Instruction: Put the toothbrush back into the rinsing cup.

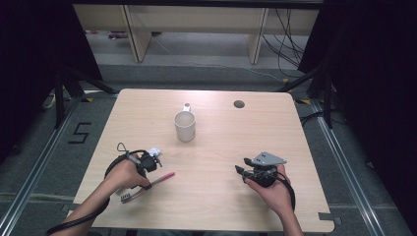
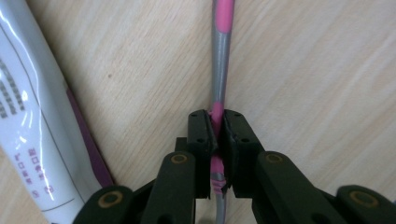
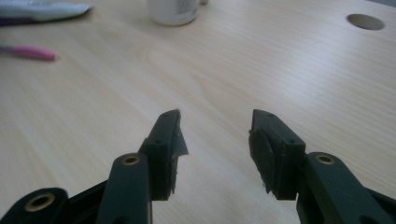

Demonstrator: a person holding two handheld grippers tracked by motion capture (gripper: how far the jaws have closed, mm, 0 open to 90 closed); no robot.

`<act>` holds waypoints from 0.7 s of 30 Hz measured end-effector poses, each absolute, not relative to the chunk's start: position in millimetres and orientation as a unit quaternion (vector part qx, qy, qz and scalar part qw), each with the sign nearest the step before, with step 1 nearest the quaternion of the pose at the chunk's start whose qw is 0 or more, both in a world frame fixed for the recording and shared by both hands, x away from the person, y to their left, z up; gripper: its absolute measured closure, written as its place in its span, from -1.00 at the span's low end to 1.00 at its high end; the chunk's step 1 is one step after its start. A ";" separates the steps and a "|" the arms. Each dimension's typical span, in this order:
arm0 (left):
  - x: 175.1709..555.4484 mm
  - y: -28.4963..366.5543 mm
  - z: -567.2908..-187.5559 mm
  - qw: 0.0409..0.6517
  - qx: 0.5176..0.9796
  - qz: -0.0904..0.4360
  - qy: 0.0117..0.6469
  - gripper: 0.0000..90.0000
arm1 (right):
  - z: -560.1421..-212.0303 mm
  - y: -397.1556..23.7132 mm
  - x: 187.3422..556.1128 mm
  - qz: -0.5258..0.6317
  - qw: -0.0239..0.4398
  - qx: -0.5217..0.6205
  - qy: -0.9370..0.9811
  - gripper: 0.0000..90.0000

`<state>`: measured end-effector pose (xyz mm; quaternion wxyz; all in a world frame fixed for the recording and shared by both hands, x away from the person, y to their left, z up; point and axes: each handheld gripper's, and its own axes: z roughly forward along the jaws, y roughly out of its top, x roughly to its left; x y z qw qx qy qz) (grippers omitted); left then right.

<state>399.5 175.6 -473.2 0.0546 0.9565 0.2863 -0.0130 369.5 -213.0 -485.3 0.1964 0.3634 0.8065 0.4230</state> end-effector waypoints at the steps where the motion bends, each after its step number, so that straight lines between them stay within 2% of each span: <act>1: 398.6 175.5 -470.9 0.059 0.958 -0.011 0.279 0.81 | -484.1 -211.4 368.7 0.415 0.188 0.356 0.816 0.20; 5: 395.0 172.3 -462.6 0.067 0.964 -0.006 0.258 0.81 | -480.0 -206.6 370.3 0.391 0.174 0.293 0.855 0.20; 11: 382.9 151.5 -444.6 0.090 0.978 -0.006 0.190 0.81 | -468.6 -188.5 365.0 0.364 0.130 0.216 0.897 0.21; 21: 372.6 121.3 -431.1 0.092 0.987 0.000 0.132 0.81 | -457.0 -162.4 361.1 0.400 0.104 0.130 0.901 0.21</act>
